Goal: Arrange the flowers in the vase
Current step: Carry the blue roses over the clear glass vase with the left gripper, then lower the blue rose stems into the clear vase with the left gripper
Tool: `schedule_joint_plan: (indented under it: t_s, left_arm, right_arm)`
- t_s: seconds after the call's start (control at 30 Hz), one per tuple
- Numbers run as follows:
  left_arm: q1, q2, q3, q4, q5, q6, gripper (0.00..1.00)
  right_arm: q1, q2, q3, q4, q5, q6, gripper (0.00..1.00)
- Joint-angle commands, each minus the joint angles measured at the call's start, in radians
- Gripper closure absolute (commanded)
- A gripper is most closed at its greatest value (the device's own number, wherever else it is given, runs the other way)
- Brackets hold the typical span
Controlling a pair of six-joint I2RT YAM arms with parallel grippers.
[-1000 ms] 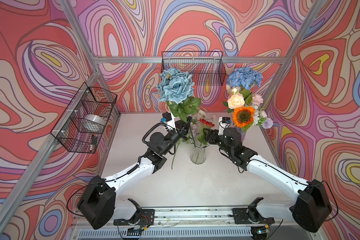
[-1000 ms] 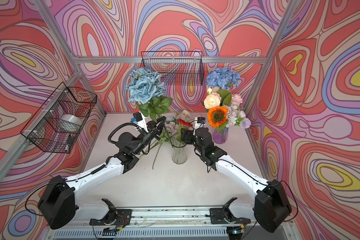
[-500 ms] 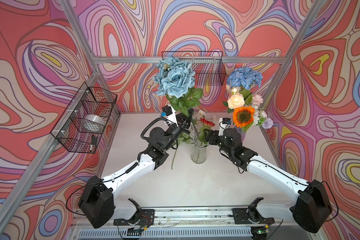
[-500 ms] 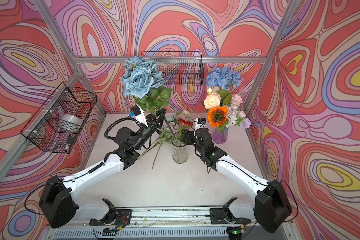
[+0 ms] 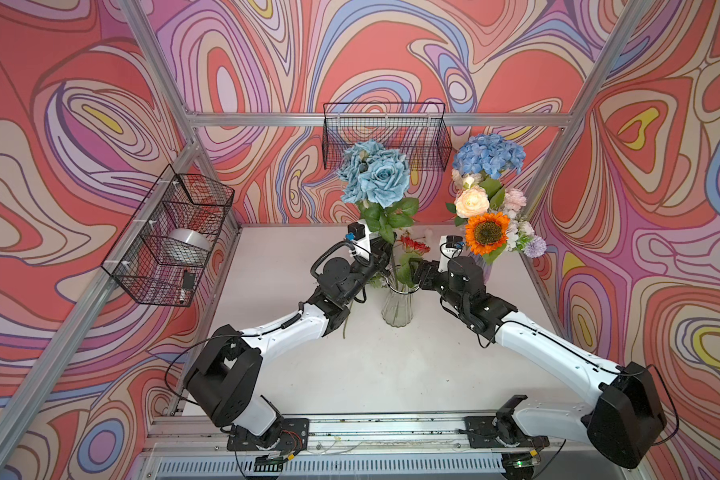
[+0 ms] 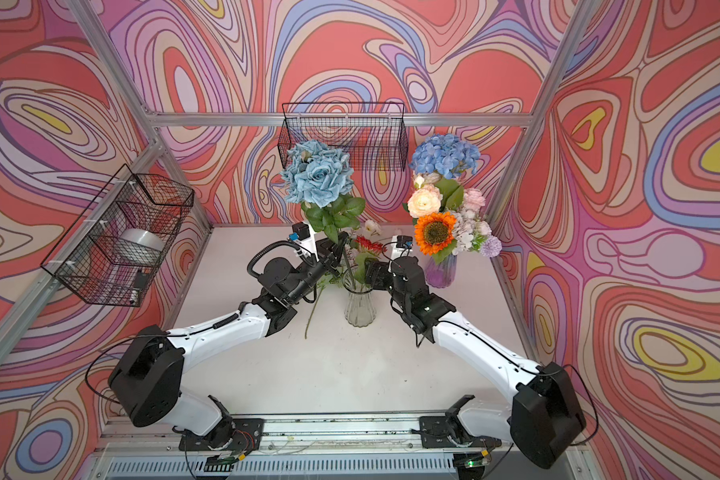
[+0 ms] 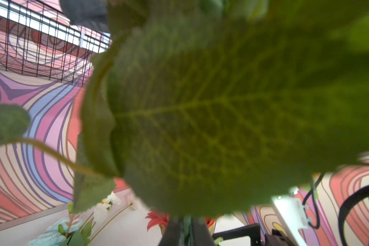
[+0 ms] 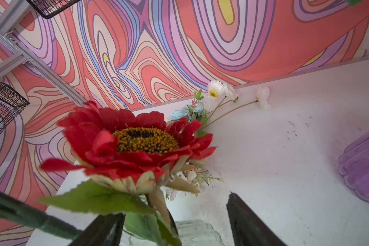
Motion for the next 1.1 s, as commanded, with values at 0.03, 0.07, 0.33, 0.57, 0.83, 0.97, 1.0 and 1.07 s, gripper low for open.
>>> schedule_joint_plan:
  t_s: [0.03, 0.07, 0.33, 0.57, 0.83, 0.97, 1.0, 1.07]
  left_arm:
    - [-0.03, 0.02, -0.032, 0.076, -0.04, 0.049, 1.0]
    - [-0.039, 0.019, -0.041, 0.061, -0.048, 0.05, 1.0]
    - [-0.096, 0.012, -0.108, -0.036, -0.144, 0.055, 1.0]
    - [-0.124, 0.059, -0.133, -0.052, -0.189, 0.033, 1.0]
    - [-0.144, 0.07, -0.154, -0.054, -0.241, 0.023, 0.79]
    - [-0.15, 0.053, -0.158, -0.063, -0.241, 0.013, 0.55]
    - [-0.151, 0.045, -0.16, -0.067, -0.242, 0.013, 0.52]
    - [-0.155, 0.029, -0.169, -0.074, -0.247, 0.014, 0.48]
  right_arm:
    - [-0.005, -0.01, 0.001, -0.015, 0.017, -0.011, 0.23]
    - [-0.004, -0.009, 0.0, -0.015, 0.016, -0.011, 0.23]
    - [-0.005, -0.001, -0.009, -0.008, 0.006, -0.014, 0.23]
    - [-0.005, 0.001, -0.02, -0.005, 0.007, -0.013, 0.23]
    - [-0.005, -0.005, -0.023, -0.006, 0.0, -0.013, 0.23]
    - [-0.004, -0.008, -0.029, -0.001, -0.011, -0.014, 0.23]
    - [-0.005, -0.009, -0.03, 0.0, -0.014, -0.014, 0.23]
    - [-0.004, -0.013, -0.035, 0.001, -0.017, -0.013, 0.23]
